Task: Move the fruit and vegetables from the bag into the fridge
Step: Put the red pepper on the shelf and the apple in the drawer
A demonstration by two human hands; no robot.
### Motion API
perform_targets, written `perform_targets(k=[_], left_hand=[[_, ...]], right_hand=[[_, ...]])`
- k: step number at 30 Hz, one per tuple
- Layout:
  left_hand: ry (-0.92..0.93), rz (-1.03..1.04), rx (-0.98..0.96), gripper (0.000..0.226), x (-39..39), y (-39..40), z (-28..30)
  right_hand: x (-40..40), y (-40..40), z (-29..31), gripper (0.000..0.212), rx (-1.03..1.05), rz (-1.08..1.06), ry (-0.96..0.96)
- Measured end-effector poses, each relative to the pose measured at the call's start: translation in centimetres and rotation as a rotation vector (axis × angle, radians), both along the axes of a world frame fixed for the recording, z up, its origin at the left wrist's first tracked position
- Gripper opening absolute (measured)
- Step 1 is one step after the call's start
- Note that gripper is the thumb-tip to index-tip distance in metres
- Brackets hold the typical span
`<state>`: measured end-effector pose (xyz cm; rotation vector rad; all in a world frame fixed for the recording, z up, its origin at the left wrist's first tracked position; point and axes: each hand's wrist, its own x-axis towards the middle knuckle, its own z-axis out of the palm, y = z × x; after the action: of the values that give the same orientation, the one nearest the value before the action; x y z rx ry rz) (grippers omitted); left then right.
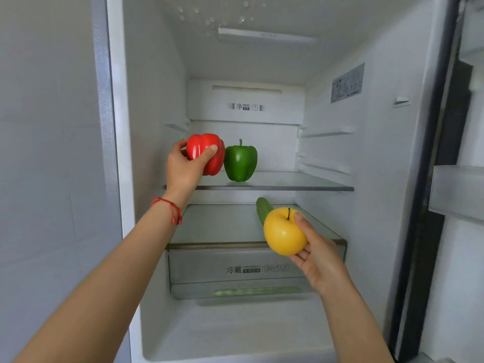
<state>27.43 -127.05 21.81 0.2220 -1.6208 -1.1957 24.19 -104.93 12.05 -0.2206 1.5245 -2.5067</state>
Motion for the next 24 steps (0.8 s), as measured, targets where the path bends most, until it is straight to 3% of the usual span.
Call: perform_targets(k=[7, 16, 24], left_hand=[[-0.124, 0.009, 0.034, 0.065, -2.3, -1.3, 1.1], [-0.304, 0.059, -0.111, 0.083, -4.8, -2.9, 0.6], [-0.363, 0.101, -0.213, 0.073, -4.7, -3.6, 0.4]], right_hand=[[-0.1, -0.2, 0.0, 0.016, 0.01, -0.016, 0.023], [-0.6, -0.5, -0.1, 0.011, 0.025, -0.015, 0.048], [-0.7, -1.1, -0.6, 0.009, 0.044, 0.012, 0.05]])
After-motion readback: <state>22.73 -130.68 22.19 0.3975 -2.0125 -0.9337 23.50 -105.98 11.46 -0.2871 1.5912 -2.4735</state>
